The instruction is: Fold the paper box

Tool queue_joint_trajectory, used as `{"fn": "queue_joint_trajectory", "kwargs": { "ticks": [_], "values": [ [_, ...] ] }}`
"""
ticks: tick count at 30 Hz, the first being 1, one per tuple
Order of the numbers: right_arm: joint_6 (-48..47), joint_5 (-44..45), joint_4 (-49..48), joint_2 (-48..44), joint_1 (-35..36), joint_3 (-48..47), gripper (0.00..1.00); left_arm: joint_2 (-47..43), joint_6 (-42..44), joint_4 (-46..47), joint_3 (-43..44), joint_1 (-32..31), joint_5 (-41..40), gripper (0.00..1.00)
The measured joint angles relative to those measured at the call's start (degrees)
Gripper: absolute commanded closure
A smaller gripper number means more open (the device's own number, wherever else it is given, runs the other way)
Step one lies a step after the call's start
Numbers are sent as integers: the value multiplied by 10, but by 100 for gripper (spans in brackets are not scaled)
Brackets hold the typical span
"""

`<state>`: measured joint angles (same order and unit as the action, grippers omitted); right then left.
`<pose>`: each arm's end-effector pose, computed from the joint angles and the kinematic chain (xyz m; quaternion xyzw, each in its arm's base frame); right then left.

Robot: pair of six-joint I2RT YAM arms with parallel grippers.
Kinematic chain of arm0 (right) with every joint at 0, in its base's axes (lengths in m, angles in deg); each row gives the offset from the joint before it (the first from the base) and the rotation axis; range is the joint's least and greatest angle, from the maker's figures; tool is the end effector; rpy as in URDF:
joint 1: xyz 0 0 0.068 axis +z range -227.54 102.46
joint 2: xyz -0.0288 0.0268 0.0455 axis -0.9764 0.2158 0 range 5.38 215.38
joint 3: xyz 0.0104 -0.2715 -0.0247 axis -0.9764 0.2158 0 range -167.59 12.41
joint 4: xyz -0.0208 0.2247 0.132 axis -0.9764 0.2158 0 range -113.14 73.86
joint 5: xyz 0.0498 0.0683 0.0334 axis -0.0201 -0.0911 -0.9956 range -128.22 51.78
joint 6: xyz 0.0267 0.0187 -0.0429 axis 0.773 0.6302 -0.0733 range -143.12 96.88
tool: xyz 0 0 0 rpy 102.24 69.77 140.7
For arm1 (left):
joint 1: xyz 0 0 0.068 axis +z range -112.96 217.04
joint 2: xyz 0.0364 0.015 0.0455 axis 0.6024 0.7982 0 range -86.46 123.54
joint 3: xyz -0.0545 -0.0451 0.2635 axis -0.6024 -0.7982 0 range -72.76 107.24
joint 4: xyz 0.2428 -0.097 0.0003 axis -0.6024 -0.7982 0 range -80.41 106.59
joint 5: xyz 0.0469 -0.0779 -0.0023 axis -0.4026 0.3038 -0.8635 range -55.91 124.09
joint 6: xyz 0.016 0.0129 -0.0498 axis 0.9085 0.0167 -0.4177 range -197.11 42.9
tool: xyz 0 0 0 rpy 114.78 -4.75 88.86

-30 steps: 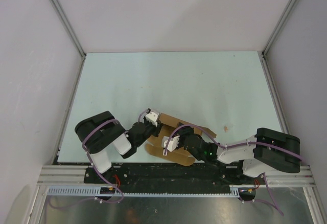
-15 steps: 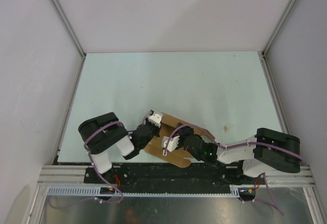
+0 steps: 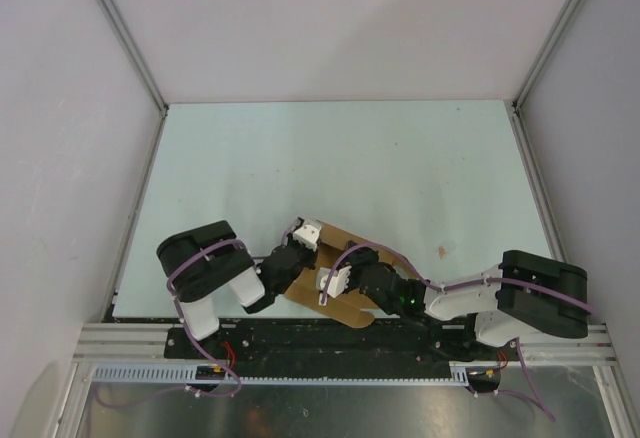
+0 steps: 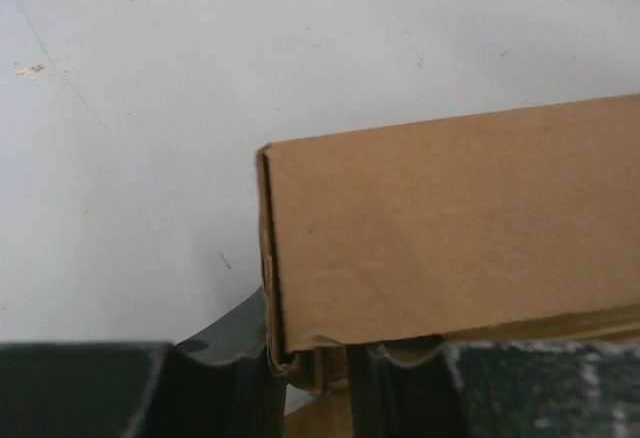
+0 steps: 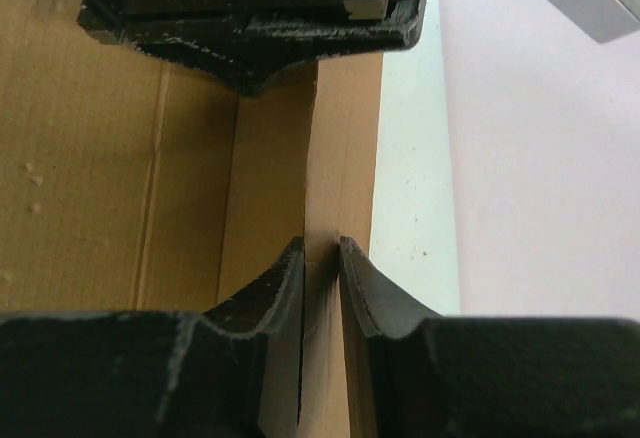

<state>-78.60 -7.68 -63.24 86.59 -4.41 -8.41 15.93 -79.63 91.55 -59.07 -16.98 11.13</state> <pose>0.0901 0.2350 0.1548 -0.6481 0.4789 -0.1290 0.5779 0.1557 -0.1909 0.1025 0.2241 0.7477 -0.1487 0.6071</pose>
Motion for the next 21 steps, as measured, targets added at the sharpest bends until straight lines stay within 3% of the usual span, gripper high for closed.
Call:
{"fn": "queue_joint_trajectory", "kwargs": {
  "ticks": [3, 21],
  "values": [
    [0, -1, 0, 0, 0, 0, 78, 0, 2, -1, 0, -11, 2, 59],
    [0, -5, 1, -2, -1, 0, 78, -37, 0, 3, -59, -21, 2, 51]
  ]
}}
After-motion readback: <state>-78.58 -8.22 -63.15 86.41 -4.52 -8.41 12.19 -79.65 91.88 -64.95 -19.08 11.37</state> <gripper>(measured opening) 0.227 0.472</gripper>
